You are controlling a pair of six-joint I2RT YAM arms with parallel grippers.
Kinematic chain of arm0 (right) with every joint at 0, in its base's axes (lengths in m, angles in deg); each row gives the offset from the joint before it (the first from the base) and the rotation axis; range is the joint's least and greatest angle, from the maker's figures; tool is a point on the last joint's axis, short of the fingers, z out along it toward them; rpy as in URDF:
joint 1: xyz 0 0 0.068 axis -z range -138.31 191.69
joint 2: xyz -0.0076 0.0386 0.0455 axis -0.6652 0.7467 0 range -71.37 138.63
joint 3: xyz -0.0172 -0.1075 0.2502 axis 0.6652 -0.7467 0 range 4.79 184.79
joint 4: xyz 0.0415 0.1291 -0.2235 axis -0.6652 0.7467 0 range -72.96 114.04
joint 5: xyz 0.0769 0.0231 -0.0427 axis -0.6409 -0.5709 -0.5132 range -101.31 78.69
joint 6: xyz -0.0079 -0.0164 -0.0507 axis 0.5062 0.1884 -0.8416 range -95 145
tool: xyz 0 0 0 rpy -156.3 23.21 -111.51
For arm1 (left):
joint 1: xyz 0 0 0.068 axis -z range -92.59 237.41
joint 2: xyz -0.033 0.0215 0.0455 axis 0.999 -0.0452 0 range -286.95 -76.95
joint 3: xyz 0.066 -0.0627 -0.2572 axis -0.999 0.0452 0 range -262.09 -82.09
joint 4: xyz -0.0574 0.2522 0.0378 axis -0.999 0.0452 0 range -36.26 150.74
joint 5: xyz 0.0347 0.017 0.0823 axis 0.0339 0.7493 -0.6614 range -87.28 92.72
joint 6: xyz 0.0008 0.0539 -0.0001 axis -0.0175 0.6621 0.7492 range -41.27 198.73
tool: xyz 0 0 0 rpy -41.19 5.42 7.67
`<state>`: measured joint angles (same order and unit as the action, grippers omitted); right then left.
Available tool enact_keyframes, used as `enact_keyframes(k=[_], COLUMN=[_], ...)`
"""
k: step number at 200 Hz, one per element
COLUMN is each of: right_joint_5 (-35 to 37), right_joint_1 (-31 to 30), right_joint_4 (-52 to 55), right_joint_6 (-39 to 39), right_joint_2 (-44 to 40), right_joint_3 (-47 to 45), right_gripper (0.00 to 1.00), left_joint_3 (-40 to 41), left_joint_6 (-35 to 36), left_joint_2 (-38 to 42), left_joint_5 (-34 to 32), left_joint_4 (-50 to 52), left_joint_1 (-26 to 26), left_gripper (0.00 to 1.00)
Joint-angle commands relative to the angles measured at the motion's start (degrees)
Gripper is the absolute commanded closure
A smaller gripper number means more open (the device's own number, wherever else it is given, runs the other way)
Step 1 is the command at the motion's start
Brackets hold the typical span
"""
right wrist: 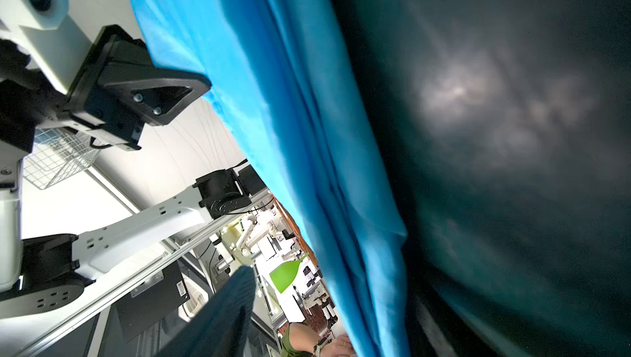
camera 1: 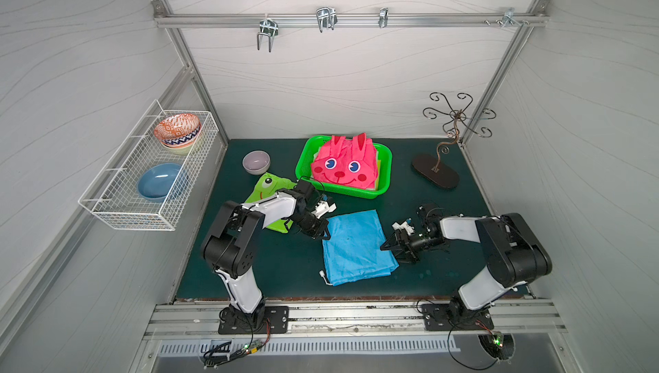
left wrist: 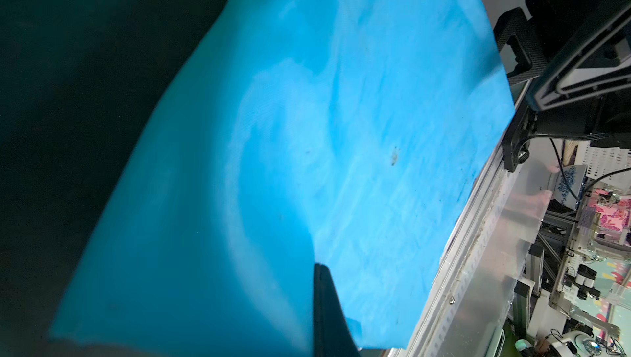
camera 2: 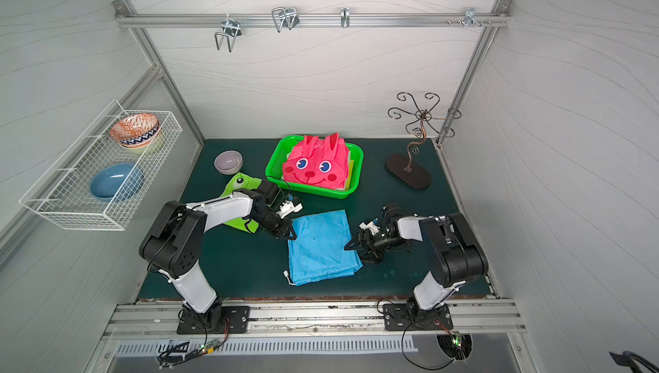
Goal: Put the folded raincoat in the basket
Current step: Pick up the raincoat from the center of the board.
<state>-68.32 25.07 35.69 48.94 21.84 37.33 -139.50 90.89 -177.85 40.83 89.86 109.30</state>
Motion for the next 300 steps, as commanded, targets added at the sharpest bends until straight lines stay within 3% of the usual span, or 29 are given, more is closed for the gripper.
enact_keyframes(k=[1,85,127,172,185,194,207,217,267,295,296,298,300], right_joint_5=[0.3,-2.5,-3.4,-3.7,-3.9,-3.3,-1.7,-0.4,2.3,2.9,2.9,2.8,2.6], right_joint_1=[-2.4,-8.3,-8.6,-8.5,-8.8,-9.4,-10.6,-11.4,-12.7,-13.6,-13.6,-13.6,-13.7], right_joint_4=[-7.9,-16.4,-16.9,-10.5,-10.3,-9.4,-8.5,-6.8,4.1,8.6,8.7,8.9,9.1], right_joint_6=[-0.5,3.6,4.1,2.9,3.6,3.4,3.3,3.0,5.6,8.1,8.1,8.3,8.4], right_joint_2=[2.4,4.4,3.3,-3.7,-6.2,-8.2,-10.8,-12.2,-16.9,-17.4,-17.3,-17.2,-17.1], right_joint_3=[-2.2,-0.9,-0.9,1.7,2.4,3.4,4.7,6.0,15.2,23.3,23.6,24.3,24.9], right_gripper=[0.29,0.48,0.78,1.00,1.00,1.00,1.00,1.00,1.00,1.00,1.00,1.00,1.00], left_joint_3=[-2.0,-3.0,-2.9,-4.3,-5.1,-5.5,-5.7,-5.5,-6.5,-3.6,-3.5,-3.3,-3.2], left_joint_6=[0.0,-0.6,0.1,2.2,3.0,3.9,5.4,5.8,3.5,3.0,3.0,3.0,2.9], left_joint_2=[-1.3,-2.6,-2.5,-2.2,-2.0,-1.5,-0.1,1.4,7.2,12.3,12.4,12.7,13.0], left_joint_5=[-0.4,-1.6,-2.1,-4.5,-3.7,-2.1,0.1,1.0,4.3,3.0,3.0,3.0,3.0], left_joint_4=[1.6,1.9,2.3,3.2,4.3,5.1,5.6,5.1,4.3,0.7,0.6,0.5,0.4], left_joint_1=[-0.2,1.2,1.2,-0.3,-0.6,-0.9,-2.1,-3.7,-12.3,-14.8,-14.8,-14.9,-15.1], left_gripper=[1.00,1.00,1.00,1.00,1.00,0.94,0.73,0.64,0.50,0.33,0.31,0.12,0.03])
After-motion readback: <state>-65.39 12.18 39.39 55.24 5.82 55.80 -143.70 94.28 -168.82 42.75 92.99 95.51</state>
